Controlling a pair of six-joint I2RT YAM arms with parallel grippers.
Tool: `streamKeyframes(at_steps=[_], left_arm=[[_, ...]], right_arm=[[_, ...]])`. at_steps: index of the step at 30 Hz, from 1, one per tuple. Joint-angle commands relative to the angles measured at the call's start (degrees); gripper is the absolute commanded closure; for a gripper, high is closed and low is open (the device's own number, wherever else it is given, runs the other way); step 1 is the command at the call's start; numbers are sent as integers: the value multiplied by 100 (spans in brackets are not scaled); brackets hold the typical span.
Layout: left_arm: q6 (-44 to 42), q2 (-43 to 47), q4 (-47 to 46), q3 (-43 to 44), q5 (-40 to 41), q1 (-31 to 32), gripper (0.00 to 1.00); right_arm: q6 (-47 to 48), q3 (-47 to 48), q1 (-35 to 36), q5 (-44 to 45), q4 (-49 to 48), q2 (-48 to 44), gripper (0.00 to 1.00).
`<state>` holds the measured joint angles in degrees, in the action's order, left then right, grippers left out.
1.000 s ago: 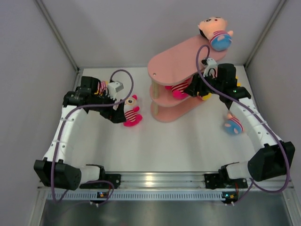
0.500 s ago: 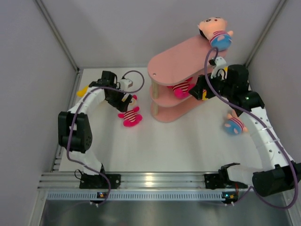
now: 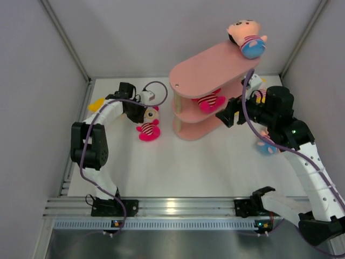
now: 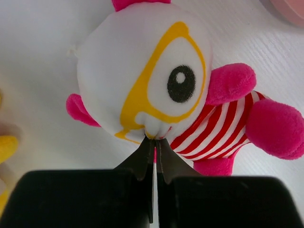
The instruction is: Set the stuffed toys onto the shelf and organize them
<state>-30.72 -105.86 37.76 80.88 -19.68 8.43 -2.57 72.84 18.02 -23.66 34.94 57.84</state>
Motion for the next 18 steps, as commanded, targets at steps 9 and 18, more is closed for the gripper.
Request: streamKeyframes(at_steps=[9, 18], left_arm=[[1824, 2788, 714, -1109, 606, 28, 100], [2078, 3985, 1629, -1031, 194, 28, 100]], right_arm=[[-762, -665, 4136, 3410, -1979, 321, 23], [-1737, -429, 4975, 3896, -3870, 2150, 17]])
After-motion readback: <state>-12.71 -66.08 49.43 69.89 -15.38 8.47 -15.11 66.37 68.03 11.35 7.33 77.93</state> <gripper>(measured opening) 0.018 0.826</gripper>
